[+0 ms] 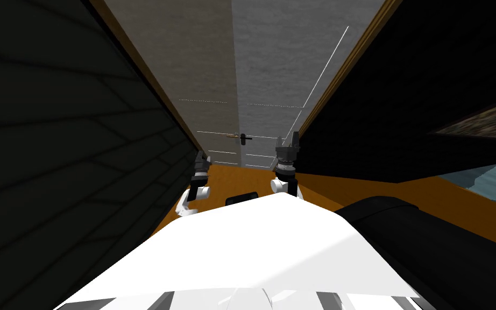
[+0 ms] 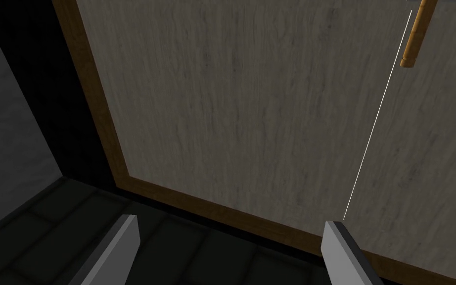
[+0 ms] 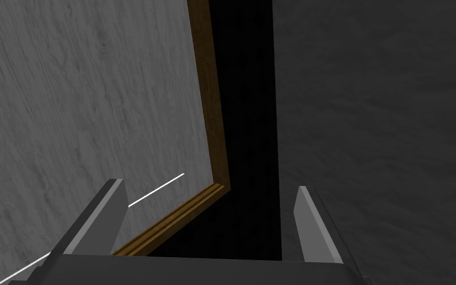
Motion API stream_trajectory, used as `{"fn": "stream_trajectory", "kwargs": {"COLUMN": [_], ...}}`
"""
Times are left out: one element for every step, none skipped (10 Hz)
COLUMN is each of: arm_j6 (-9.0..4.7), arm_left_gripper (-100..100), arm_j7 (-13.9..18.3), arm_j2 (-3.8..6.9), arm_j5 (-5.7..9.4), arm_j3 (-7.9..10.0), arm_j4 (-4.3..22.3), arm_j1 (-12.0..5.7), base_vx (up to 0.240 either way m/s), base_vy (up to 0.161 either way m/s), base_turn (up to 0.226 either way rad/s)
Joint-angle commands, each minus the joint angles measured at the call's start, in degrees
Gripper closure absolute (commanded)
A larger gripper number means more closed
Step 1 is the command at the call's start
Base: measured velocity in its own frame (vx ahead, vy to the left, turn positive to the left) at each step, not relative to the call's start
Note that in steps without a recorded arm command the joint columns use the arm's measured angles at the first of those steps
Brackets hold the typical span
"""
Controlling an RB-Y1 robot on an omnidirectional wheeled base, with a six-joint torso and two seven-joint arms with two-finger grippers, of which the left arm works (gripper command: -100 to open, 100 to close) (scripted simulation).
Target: Pull the door open
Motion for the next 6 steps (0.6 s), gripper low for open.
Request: {"fn": "stream_trajectory", "kwargs": {"arm_j6": [0.07, 0.11, 0.15, 0.19, 0.19, 0.24], "arm_left_gripper": [-100, -100, -100, -100, -100, -100], "arm_j7": [0.04, 0.33, 0.62, 0.91, 0.91, 1.21], "arm_j2": [0.01, 0.43, 0.85, 1.27, 1.27, 1.69], "arm_j5": [-0.1, -0.08, -0.06, -0.04, -0.04, -0.02], "arm_j3": [-0.22, -0.33, -0.45, -0.57, -0.57, -0.68], "arm_j4": [1.64, 3.58, 5.52, 7.09, 7.46, 9.39], "arm_j1": [-0.66, -1.78, -2.89, -4.01, -4.01, -5.13], "base_vx": [0.074, 0.064, 0.083, 0.101, 0.067, 0.061], "base_vy": [-0.033, -0.033, -0.042, -0.032, -0.016, -0.019], "base_turn": [-0.022, -0.048, -0.086, -0.09, -0.021, -0.046]}}
